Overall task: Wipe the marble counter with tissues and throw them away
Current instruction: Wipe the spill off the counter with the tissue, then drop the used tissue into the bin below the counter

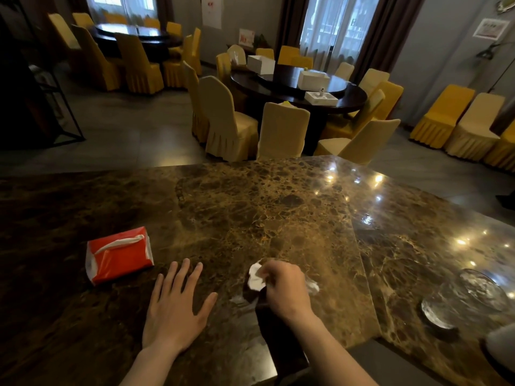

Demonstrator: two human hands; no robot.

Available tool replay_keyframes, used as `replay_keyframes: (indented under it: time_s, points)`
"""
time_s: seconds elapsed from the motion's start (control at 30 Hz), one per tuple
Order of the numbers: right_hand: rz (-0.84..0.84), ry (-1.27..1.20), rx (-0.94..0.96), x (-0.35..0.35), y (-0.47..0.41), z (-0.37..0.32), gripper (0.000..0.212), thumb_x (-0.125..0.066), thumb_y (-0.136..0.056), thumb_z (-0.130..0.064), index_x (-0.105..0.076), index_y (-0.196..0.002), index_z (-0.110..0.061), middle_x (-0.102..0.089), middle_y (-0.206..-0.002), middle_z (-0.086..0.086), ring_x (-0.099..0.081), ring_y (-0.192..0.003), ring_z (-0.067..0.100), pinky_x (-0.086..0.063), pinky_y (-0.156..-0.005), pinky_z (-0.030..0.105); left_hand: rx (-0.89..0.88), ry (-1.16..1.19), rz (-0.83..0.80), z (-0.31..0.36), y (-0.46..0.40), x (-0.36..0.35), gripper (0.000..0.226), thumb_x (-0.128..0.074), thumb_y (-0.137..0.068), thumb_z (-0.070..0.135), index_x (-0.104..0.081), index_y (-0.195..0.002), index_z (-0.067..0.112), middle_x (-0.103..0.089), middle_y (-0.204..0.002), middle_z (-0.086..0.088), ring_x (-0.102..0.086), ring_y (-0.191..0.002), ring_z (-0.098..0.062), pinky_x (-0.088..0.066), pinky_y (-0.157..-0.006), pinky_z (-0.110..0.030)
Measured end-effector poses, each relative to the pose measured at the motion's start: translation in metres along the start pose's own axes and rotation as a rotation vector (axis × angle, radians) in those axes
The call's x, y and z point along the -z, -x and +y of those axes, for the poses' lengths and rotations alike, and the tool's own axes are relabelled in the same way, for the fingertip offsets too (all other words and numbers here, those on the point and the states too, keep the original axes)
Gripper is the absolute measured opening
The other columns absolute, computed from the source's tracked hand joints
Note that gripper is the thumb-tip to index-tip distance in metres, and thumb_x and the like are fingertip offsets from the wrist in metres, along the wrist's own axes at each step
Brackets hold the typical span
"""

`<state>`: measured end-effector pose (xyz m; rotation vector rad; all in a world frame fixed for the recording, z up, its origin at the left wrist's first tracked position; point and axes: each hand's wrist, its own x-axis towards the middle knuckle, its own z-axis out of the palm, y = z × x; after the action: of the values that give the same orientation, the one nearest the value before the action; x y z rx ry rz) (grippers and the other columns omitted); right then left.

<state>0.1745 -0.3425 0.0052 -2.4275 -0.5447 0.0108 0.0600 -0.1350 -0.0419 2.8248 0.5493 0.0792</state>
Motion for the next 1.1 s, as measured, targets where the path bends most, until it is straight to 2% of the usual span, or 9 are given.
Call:
replay_keyframes:
  time_s: [0.13,0.2,0.3,0.47,0.67,0.83,0.93,1.03,1.1]
  points:
    - [0.034,-0.389,-0.217,0.012,0.002,-0.01,0.041,-0.067,-0.089,-0.002,-0.06,-0.114,-0.034,-0.069,-0.085,-0.006,-0.064,-0.079,0.003,-0.053,-0.068,0.023,-0.022,0.08,-0.004,-0.001,0.002,0.004,0.079,-0.024,-0.093,0.075,-0.006,-0.159,0.038,0.001,-0.17,0.009,0.015,-0.153,-0.011,0.007,-0.126,-0.039]
    - [-0.034,-0.58,-0.312,0.015,0.005,-0.018,0.031,-0.068,-0.092,-0.005,-0.069,-0.102,-0.033,-0.073,-0.085,0.001,-0.069,-0.077,0.011,-0.056,-0.064,0.029,-0.023,0.13,0.022,-0.003,0.004,0.006,0.077,-0.03,-0.094,0.072,-0.011,-0.159,0.036,-0.005,-0.17,0.008,0.01,-0.153,-0.01,0.005,-0.125,-0.038]
    - [-0.124,-0.807,-0.39,0.02,0.016,-0.034,0.03,-0.06,-0.094,0.002,-0.075,-0.088,-0.023,-0.078,-0.084,0.01,-0.072,-0.074,0.022,-0.055,-0.06,0.031,-0.019,0.113,0.061,-0.011,0.012,0.009,0.076,-0.03,-0.095,0.072,-0.014,-0.159,0.035,-0.008,-0.169,0.007,0.005,-0.154,-0.012,0.001,-0.126,-0.039]
    - [-0.278,-1.107,-0.436,0.022,0.035,-0.062,0.027,-0.047,-0.096,0.016,-0.068,-0.096,0.0,-0.073,-0.091,0.019,-0.071,-0.072,0.03,-0.057,-0.056,0.032,0.024,0.111,0.078,-0.036,0.034,0.011,0.076,-0.033,-0.094,0.07,-0.017,-0.159,0.035,-0.012,-0.168,0.008,0.0,-0.154,-0.011,-0.001,-0.126,-0.038]
    - [-0.473,-0.763,-0.294,0.013,0.059,-0.091,0.027,-0.054,-0.098,-0.002,-0.076,-0.089,-0.015,-0.073,-0.098,0.014,-0.067,-0.091,0.028,-0.052,-0.077,0.035,0.074,0.093,0.087,-0.061,0.052,0.015,0.074,-0.031,-0.095,0.07,-0.017,-0.159,0.035,-0.015,-0.168,0.008,-0.002,-0.154,-0.011,-0.003,-0.126,-0.037]
    - [-0.544,-0.696,-0.178,0.014,0.08,-0.109,0.025,-0.053,-0.101,-0.015,-0.078,-0.096,-0.013,-0.077,-0.09,0.0,-0.07,-0.093,0.022,-0.055,-0.086,0.037,0.064,0.057,0.064,-0.063,0.055,0.014,0.071,-0.027,-0.098,0.065,-0.019,-0.159,0.03,-0.013,-0.169,0.004,0.001,-0.155,-0.014,-0.005,-0.127,-0.041]
    - [-0.61,-0.582,0.002,0.014,0.097,-0.11,0.009,-0.073,-0.093,-0.021,-0.078,-0.097,-0.027,-0.077,-0.084,0.004,-0.073,-0.079,0.021,-0.06,-0.077,0.034,0.061,0.032,0.053,-0.065,0.057,0.012,0.071,-0.026,-0.098,0.065,-0.019,-0.159,0.029,-0.014,-0.169,0.002,0.0,-0.155,-0.016,-0.006,-0.127,-0.043]
    - [-0.623,-0.545,0.079,0.005,0.114,-0.11,0.016,-0.078,-0.087,-0.01,-0.077,-0.093,-0.025,-0.075,-0.079,0.01,-0.069,-0.072,0.035,-0.058,-0.07,0.048,0.049,0.038,0.069,-0.067,0.057,0.013,0.071,-0.026,-0.098,0.064,-0.021,-0.159,0.028,-0.017,-0.169,0.001,-0.002,-0.155,-0.018,-0.007,-0.127,-0.044]
    - [-0.609,-0.495,0.13,-0.002,0.126,-0.108,0.018,-0.08,-0.085,-0.012,-0.074,-0.091,-0.028,-0.074,-0.078,0.006,-0.067,-0.068,0.031,-0.056,-0.066,0.047,0.039,0.041,0.079,-0.065,0.055,0.014,0.071,-0.027,-0.098,0.064,-0.023,-0.158,0.027,-0.018,-0.168,0.0,-0.004,-0.155,-0.018,-0.006,-0.127,-0.043]
